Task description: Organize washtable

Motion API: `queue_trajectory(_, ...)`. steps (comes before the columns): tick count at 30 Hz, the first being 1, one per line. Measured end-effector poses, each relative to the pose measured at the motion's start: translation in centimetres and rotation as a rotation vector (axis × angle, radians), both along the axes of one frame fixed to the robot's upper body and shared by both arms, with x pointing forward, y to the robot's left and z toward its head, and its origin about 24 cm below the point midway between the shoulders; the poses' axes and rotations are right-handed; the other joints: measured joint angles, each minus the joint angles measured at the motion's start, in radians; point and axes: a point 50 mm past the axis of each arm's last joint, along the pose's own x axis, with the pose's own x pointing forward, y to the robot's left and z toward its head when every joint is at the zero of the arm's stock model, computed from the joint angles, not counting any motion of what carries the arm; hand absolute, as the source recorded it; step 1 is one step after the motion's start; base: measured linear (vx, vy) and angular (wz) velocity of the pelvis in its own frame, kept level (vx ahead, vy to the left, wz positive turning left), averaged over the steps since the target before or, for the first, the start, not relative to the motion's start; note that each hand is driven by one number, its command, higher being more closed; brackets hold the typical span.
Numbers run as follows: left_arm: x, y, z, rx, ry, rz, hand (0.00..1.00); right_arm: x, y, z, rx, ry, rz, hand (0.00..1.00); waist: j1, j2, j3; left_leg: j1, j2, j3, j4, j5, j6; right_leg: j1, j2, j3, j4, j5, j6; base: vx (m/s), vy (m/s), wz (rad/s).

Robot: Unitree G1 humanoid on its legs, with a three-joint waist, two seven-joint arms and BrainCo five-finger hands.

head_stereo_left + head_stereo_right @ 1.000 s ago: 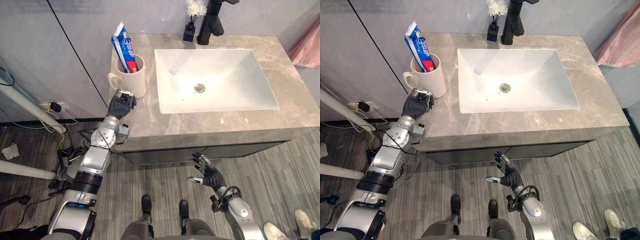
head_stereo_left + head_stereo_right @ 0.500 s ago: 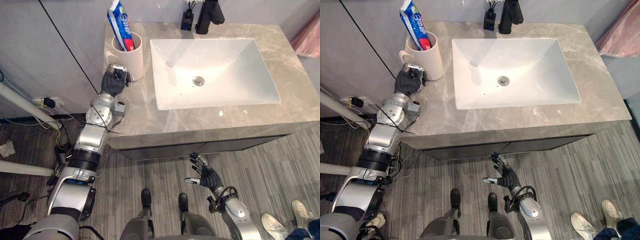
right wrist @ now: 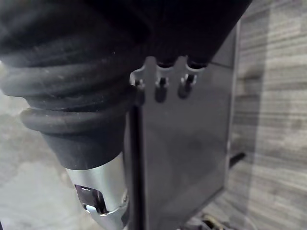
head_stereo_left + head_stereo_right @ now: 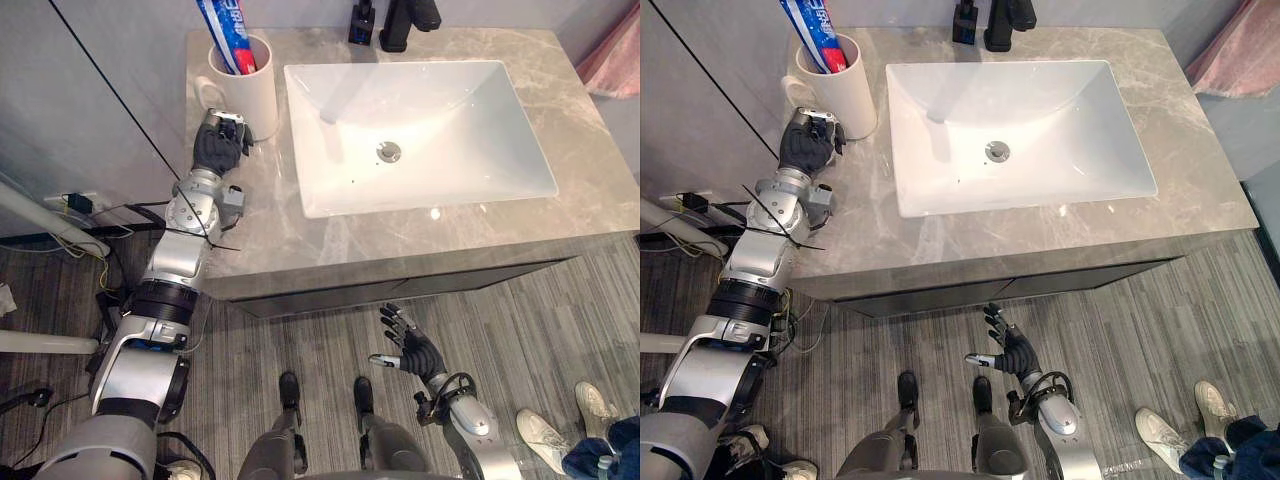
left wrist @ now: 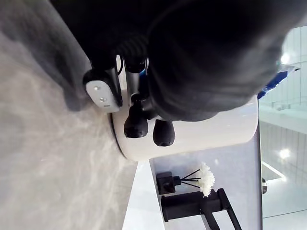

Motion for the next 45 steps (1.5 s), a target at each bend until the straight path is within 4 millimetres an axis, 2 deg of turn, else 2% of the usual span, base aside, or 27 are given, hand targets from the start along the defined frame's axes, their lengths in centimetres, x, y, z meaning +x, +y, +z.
queue_trajectory(9,1.2,-0.6,2.3,-0.001,-0.032,0.028,1.00,0.0,0.4,0.0,0.006,-0.004,0.008,0.00,-0.001,-0.002,0.023,-0.014,-0.001,0.002,0.000,0.000,0.000,-0.016,0.000,0.004,-0.002,0.003,0.000,0.02,0.004,-0.01)
queue_trajectory(17,1.6,-0.6,2.8,-0.016,-0.032,0.036,1.00,0.0,0.4,0.2,0.005,-0.018,-0.005,0.00,-0.005,-0.002,0.024,-0.016,0.000,0.003,0.000,0.000,0.000,-0.020,0.000,0.021,-0.014,0.016,-0.004,0.02,0.006,-0.07)
queue_trajectory(25,1.6,-0.9,2.6,-0.035,-0.028,0.040,1.00,-0.9,0.4,-0.4,0.007,0.015,-0.007,0.00,-0.005,-0.001,0.025,0.002,-0.001,-0.012,0.000,0.000,0.000,0.004,0.000,0.010,-0.016,0.016,-0.004,0.01,0.006,0.03)
queue_trajectory(28,1.0,-1.1,0.9,-0.015,-0.004,0.023,1.00,-1.0,0.6,-0.5,0.010,0.016,0.002,0.00,-0.004,-0.001,0.025,0.013,-0.002,-0.017,0.000,0.001,0.000,0.016,-0.001,0.005,-0.015,0.015,-0.004,0.00,0.004,0.01)
queue_trajectory(29,0.2,-1.7,-0.3,0.001,0.001,-0.005,1.00,-1.0,0.6,-0.4,0.010,0.016,0.003,0.00,-0.001,0.001,0.024,0.017,-0.002,-0.020,0.000,0.001,0.000,0.021,-0.002,0.000,-0.015,0.014,-0.004,0.02,0.009,0.08)
queue_trajectory(32,-0.7,-3.5,-1.6,0.017,0.000,-0.081,1.00,-0.9,0.7,-0.4,0.010,0.015,0.006,0.00,0.008,0.003,0.024,0.020,-0.003,-0.040,0.000,0.002,-0.001,0.032,-0.001,-0.019,-0.013,0.012,-0.006,0.01,0.007,0.17)
queue_trajectory(45,-1.7,-5.0,-4.4,-0.014,0.049,-0.129,1.00,-1.0,0.0,-1.2,-0.015,0.047,-0.003,0.00,0.013,0.051,0.001,0.020,-0.001,-0.048,-0.001,0.004,-0.006,0.030,-0.001,-0.029,0.003,0.008,-0.005,0.00,0.003,0.02)
